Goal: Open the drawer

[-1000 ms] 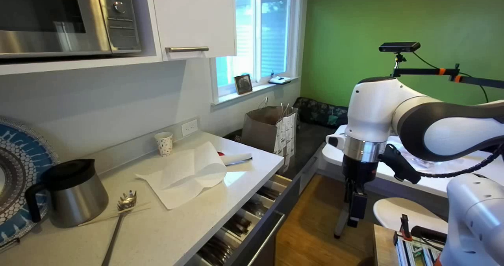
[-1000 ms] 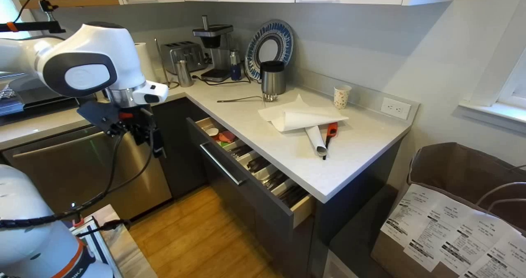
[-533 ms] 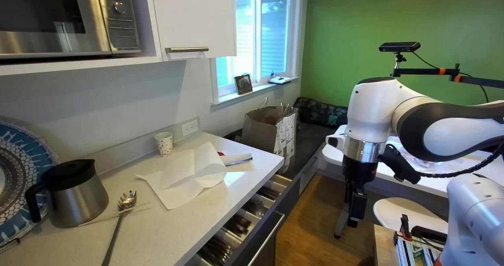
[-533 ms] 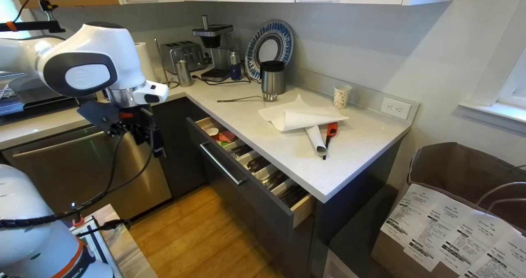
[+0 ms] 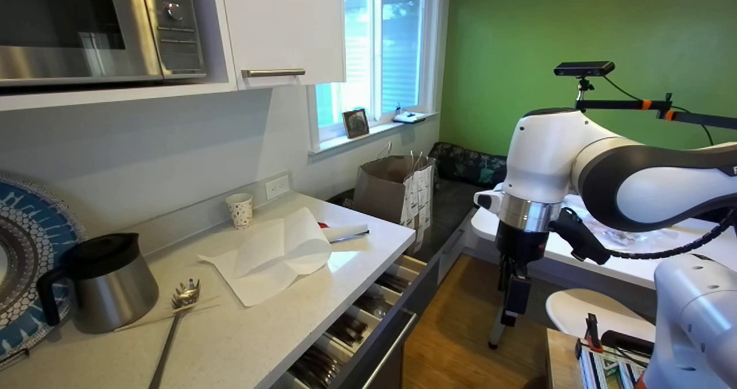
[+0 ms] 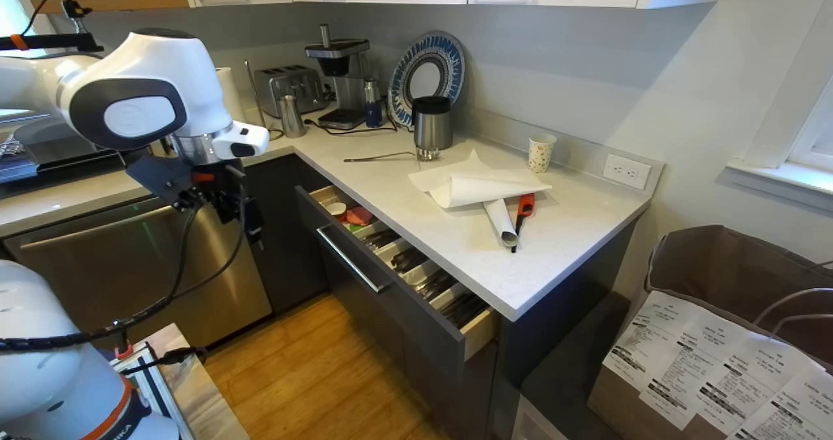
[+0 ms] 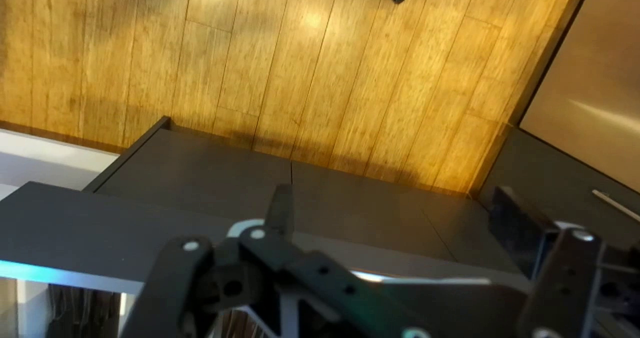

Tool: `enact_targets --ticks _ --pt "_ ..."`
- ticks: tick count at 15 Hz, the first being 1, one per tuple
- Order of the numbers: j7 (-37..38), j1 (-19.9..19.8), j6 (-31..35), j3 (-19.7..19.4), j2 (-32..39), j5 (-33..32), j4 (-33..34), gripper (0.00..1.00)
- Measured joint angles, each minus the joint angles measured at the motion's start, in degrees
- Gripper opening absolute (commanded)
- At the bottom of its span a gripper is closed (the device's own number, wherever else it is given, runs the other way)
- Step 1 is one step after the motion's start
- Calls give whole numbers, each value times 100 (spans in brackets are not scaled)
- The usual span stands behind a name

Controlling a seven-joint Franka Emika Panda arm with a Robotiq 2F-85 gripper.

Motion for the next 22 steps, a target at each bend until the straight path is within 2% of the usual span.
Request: enact_targets --ticks 3,8,9,10,11,13,19,20,22 --pt "0 -109 861 0 371 -30 94 100" --pt "198 -256 2442 77 1591 -31 347 100" --pt "307 -285 2685 130 1870 -39 449 75" --pt "423 -311 2895 187 2138 -45 560 73" --pt "528 -344 3075 243 2391 -67 679 66" --pt "764 -414 3296 354 2856 -169 928 49" --pt "1671 -509 3605 649 3960 -803 1517 4" --pt "1851 -519 3711 672 4120 -937 1579 0" --pt "2300 -543 3925 695 4417 -1294 1687 0"
